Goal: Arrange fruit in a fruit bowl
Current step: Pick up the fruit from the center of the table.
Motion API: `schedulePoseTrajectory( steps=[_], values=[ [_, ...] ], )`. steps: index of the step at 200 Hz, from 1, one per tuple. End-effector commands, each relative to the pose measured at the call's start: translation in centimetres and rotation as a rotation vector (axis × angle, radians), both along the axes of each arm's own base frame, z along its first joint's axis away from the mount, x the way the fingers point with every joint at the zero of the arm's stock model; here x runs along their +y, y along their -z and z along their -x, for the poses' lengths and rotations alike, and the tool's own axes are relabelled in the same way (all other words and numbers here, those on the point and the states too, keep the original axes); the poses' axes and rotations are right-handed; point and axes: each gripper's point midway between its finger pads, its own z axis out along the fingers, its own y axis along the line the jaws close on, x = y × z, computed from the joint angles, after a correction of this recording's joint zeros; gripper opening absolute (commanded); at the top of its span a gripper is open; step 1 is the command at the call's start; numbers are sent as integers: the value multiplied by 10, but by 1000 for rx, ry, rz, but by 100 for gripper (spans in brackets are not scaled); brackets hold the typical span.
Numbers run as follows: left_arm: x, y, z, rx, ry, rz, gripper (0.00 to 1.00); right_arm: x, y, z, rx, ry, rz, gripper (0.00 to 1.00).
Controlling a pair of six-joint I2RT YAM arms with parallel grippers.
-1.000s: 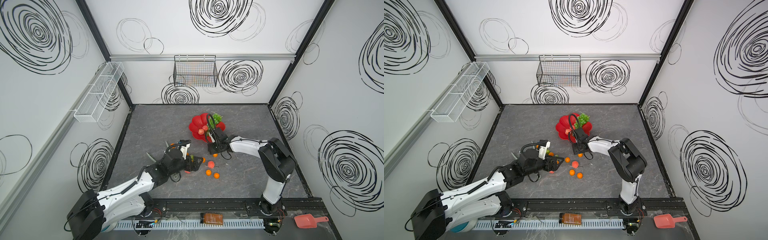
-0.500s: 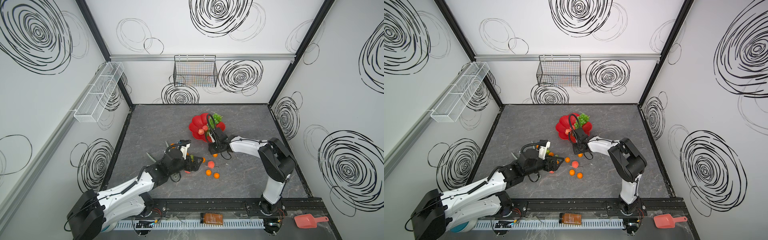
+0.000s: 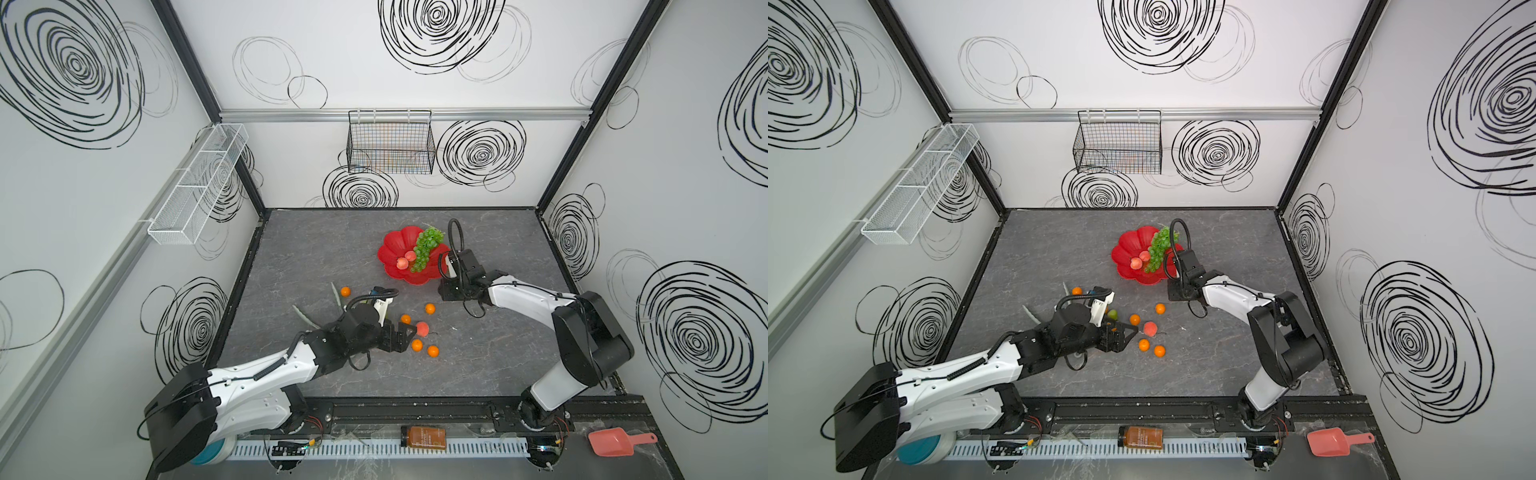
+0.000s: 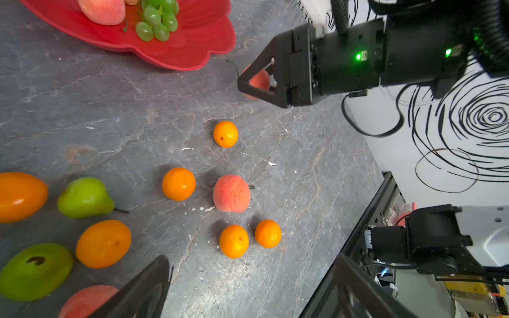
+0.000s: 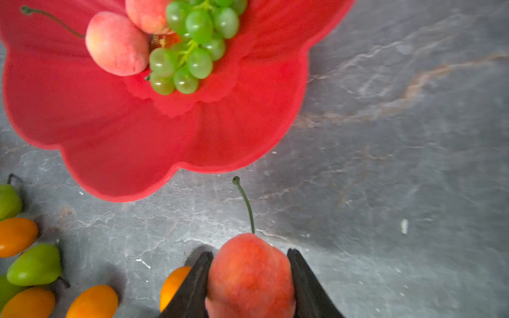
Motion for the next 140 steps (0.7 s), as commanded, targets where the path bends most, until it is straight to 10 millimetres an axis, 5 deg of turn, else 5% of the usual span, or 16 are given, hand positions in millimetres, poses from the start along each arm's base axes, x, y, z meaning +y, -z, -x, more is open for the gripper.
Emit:
schedulePoseTrajectory(
  steps=[1, 66, 140],
  values=[
    [-14, -32, -13, -65, -24, 76, 96, -6, -21, 3, -30, 6, 12, 42],
    [3, -60, -49, -107, -86, 85, 96, 18, -75, -23, -130, -40, -18, 41],
    [52, -87, -106, -103, -208, 86, 96, 85, -69, -69, -128, -139, -12, 40]
  ],
)
